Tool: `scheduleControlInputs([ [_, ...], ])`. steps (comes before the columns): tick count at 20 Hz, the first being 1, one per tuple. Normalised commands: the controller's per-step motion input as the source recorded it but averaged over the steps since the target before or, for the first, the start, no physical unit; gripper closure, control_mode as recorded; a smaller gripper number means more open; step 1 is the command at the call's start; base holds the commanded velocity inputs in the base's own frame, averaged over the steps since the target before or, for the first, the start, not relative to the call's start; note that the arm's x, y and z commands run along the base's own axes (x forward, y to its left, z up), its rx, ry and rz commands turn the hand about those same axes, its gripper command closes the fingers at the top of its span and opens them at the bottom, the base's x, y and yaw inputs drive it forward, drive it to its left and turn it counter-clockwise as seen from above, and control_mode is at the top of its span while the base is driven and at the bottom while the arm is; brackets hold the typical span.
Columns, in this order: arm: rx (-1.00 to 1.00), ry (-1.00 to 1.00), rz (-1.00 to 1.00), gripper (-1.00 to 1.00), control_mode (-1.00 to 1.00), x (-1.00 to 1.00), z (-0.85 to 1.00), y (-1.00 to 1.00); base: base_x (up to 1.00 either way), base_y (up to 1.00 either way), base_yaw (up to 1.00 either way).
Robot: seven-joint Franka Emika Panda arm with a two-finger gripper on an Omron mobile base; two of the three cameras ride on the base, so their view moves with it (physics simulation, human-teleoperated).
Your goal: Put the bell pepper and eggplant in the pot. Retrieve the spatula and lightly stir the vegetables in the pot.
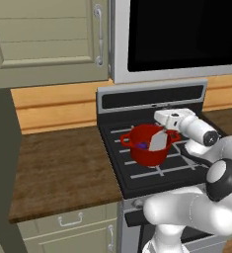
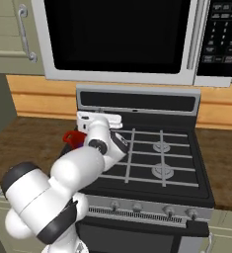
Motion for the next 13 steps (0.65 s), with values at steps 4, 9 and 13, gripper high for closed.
scheduleControlInputs([
  [4, -0.07, 0.0, 0.0, 1.0, -1.0, 0.1, -0.25, 0.5, 0.0, 0.0, 0.0],
  [9, -0.04, -0.01, -0.04, 1.0, -1.0, 0.48, -0.29, 0.42, 0.0, 0.0, 0.0],
  [13, 0.0, -0.08, -0.07, 1.0, -1.0, 0.61, -0.24, 0.03, 0.0, 0.0, 0.0],
])
